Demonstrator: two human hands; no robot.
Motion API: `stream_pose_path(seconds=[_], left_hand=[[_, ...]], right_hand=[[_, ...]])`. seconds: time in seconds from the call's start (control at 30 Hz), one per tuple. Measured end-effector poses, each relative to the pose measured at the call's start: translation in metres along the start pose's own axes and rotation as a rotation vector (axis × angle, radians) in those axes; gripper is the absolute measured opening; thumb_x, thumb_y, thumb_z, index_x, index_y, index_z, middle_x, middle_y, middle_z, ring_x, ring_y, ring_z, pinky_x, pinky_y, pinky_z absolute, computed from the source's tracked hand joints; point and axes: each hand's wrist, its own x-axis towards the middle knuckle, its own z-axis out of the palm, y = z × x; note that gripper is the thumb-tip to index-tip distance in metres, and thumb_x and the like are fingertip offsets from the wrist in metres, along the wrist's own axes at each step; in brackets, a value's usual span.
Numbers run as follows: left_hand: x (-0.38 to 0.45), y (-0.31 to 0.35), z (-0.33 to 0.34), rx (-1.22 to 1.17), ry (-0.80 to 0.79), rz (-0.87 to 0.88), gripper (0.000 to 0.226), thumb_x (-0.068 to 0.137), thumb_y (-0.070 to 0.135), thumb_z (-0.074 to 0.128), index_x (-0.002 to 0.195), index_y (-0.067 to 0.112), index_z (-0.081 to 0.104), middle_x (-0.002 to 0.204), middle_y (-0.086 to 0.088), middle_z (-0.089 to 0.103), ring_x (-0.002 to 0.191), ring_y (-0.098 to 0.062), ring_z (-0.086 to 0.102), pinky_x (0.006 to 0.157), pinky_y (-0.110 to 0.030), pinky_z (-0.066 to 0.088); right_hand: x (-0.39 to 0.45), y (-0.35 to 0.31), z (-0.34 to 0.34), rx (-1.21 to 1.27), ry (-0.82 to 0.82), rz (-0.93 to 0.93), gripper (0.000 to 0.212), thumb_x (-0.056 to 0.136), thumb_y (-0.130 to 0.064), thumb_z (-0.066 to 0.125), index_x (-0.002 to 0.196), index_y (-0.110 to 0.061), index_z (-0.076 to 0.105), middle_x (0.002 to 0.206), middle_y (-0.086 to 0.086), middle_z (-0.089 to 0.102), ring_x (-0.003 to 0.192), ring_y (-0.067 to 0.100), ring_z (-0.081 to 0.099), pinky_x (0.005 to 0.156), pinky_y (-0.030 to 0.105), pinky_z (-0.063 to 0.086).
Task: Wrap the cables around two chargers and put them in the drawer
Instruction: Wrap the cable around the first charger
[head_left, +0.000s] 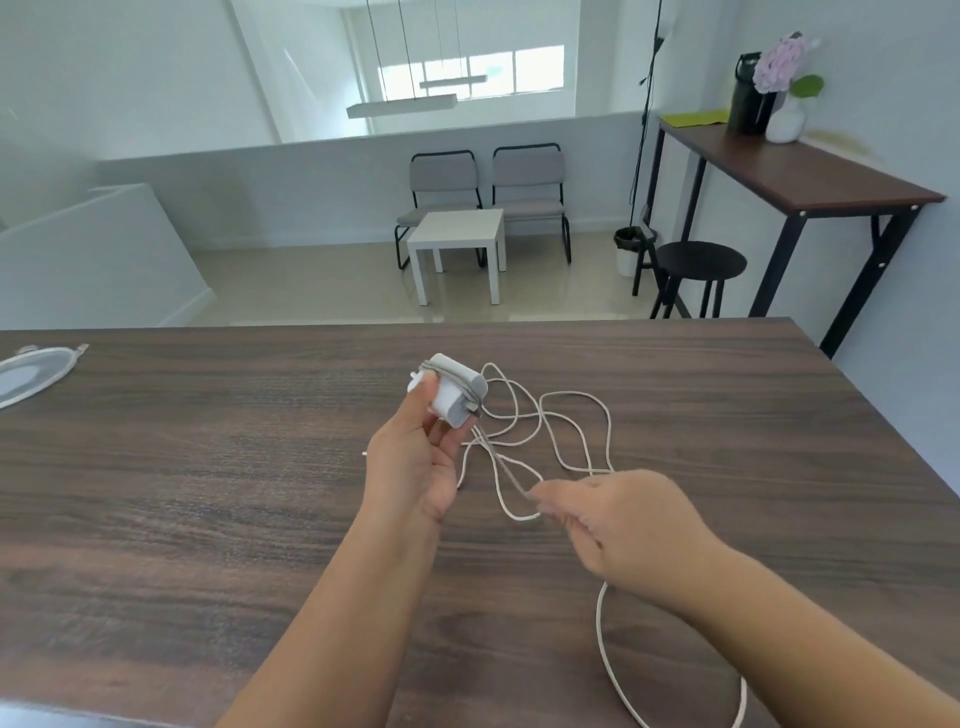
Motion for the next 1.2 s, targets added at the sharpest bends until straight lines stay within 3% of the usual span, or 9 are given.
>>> stream_pose_path(seconds=[0.27,0.43,0.6,0.77,0.87,0.93,1.0,1.1,1.2], left_hand=[[-0.001,-0.006,-0.012,0.216,-0.078,0.101,0.011,0.094,0.013,0.062,0.095,0.006,0.071,0.077,-0.003,0.073,0.068,-0.013,0.067,0.056,-0.02,0.055],[-0.011,-0.009,-0.016,0.345,-0.141,0.157,0.02,0.092,0.012,0.065,0.109,0.004,0.069,0.088,-0.008,0.071,0.069,-0.01,0.068,0.058,-0.021,0.055],[-0.016,-0.008,-0.02,0.523,-0.211,0.283,0.021,0.088,0.009,0.07,0.108,0.013,0.069,0.07,0.013,0.067,0.06,0.0,0.062,0.054,-0.016,0.049],[-0.018,-0.012,-0.022,0.677,-0.362,0.35,0.03,0.077,0.021,0.08,0.106,0.022,0.073,0.087,-0.004,0.074,0.078,-0.021,0.064,0.058,-0.019,0.048],[-0.019,-0.01,-0.025,0.706,-0.408,0.35,0.036,0.074,0.026,0.077,0.11,0.022,0.072,0.087,0.003,0.073,0.076,-0.018,0.061,0.06,-0.02,0.048],[-0.02,-0.008,-0.028,0.723,-0.442,0.329,0.038,0.074,0.025,0.076,0.112,0.021,0.072,0.084,0.007,0.071,0.075,-0.014,0.06,0.064,-0.021,0.049],[-0.022,-0.008,-0.03,0.728,-0.475,0.302,0.037,0.074,0.024,0.076,0.111,0.023,0.072,0.083,0.008,0.071,0.074,-0.01,0.06,0.067,-0.023,0.051],[-0.025,-0.008,-0.029,0.73,-0.521,0.279,0.035,0.072,0.021,0.077,0.108,0.024,0.073,0.088,0.001,0.074,0.074,-0.01,0.061,0.073,-0.029,0.057],[-0.026,-0.005,-0.03,0.744,-0.555,0.272,0.038,0.073,0.02,0.077,0.11,0.021,0.073,0.09,-0.005,0.075,0.074,-0.011,0.062,0.074,-0.028,0.057]], right_hand=[[0.013,-0.014,-0.028,0.084,0.068,-0.111,0.021,0.091,-0.031,0.047,0.087,-0.026,0.067,0.052,-0.007,0.054,0.043,0.016,0.048,0.037,0.028,0.044],[0.023,-0.019,-0.039,0.11,0.05,-0.137,0.028,0.094,-0.033,0.044,0.085,-0.023,0.067,0.055,-0.009,0.056,0.048,0.015,0.053,0.041,0.029,0.045],[0.036,-0.013,-0.059,0.122,0.036,-0.139,0.03,0.093,-0.038,0.041,0.084,-0.024,0.066,0.055,-0.017,0.046,0.049,0.006,0.044,0.047,0.023,0.039],[0.059,0.0,-0.08,0.129,0.027,-0.102,0.025,0.088,-0.045,0.054,0.08,-0.025,0.068,0.042,-0.019,0.032,0.041,-0.005,0.034,0.047,0.02,0.036],[0.07,0.011,-0.088,0.244,0.022,-0.029,0.019,0.084,-0.043,0.065,0.08,-0.025,0.072,0.046,-0.015,0.05,0.047,0.004,0.051,0.052,0.018,0.043],[0.075,0.015,-0.091,0.347,0.028,0.013,0.016,0.081,-0.043,0.068,0.081,-0.027,0.072,0.064,-0.008,0.069,0.061,0.012,0.066,0.063,0.037,0.055],[0.078,0.017,-0.091,0.404,0.034,0.024,0.011,0.081,-0.036,0.071,0.081,-0.025,0.074,0.074,-0.009,0.073,0.071,0.015,0.07,0.07,0.042,0.056],[0.084,0.017,-0.084,0.497,-0.004,0.018,0.009,0.081,-0.028,0.074,0.083,-0.019,0.075,0.08,-0.012,0.074,0.078,0.006,0.07,0.077,0.033,0.057],[0.089,0.018,-0.076,0.585,-0.034,0.039,0.012,0.079,-0.029,0.075,0.082,-0.018,0.075,0.08,-0.008,0.074,0.079,0.008,0.071,0.078,0.032,0.058]])
